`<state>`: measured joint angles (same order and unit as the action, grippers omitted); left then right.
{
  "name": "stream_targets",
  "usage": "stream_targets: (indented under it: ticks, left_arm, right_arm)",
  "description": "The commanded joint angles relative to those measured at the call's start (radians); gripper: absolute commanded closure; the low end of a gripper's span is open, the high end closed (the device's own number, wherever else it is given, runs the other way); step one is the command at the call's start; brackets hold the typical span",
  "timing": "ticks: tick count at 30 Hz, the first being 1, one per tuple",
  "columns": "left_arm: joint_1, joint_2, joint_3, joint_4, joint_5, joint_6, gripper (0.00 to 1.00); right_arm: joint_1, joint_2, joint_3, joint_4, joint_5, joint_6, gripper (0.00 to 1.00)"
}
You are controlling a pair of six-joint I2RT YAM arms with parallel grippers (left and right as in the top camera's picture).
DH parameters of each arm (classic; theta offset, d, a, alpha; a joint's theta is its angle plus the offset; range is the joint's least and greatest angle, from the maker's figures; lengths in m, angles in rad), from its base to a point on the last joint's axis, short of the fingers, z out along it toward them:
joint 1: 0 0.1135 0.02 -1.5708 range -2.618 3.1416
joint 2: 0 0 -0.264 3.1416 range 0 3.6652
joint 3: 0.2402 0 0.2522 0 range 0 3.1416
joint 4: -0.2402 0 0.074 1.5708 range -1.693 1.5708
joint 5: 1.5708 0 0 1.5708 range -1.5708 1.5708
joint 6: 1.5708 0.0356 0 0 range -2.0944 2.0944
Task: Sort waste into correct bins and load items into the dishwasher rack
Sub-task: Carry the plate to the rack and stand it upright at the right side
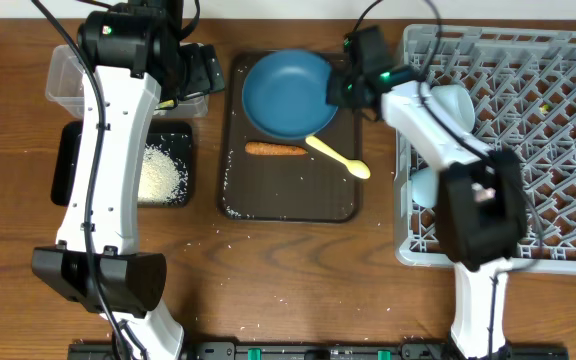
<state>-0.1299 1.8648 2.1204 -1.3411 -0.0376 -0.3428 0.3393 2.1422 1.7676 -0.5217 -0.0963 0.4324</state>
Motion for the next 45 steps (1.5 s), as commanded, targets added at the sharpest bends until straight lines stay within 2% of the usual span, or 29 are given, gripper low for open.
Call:
stream_targets:
  ticks: [1, 5, 12, 16, 21, 40, 45]
  left_arm:
    - [0.002, 0.007, 0.006, -0.005, -0.020, -0.002, 0.03]
    - [0.002, 0.007, 0.006, -0.005, -0.020, -0.002, 0.03]
    - [0.002, 0.007, 0.006, -0.005, -0.020, -0.002, 0.03]
    - [0.002, 0.007, 0.006, -0.005, -0.020, -0.002, 0.02]
    - [0.002, 0.007, 0.006, -0.005, -0.020, -0.002, 0.02]
    - [0.002, 0.007, 0.006, -0.005, -0.020, -0.002, 0.02]
    - [0.002, 0.007, 0.006, -0.005, -0.020, -0.002, 0.02]
  right_arm:
    - [-0.044, -0.214, 0.011, -0.009, 0.017, -0.089, 0.99]
    - [-0.092, -0.375, 0.011, -0.077, 0.142, -0.127, 0.99]
    - [-0.170, -0.593, 0.011, -0.209, 0.691, -0.127, 0.99]
    - [-0.193, -0.638, 0.011, -0.232, 1.003, -0.129, 0.99]
    - [-0.230, -0.629, 0.011, -0.208, 1.280, -0.257, 0.99]
    - [-0.476, -0.407, 0.011, -0.109, 1.319, -0.672, 0.99]
    - [-0.515, -0.339, 0.011, -0.075, 1.317, -0.735, 0.99]
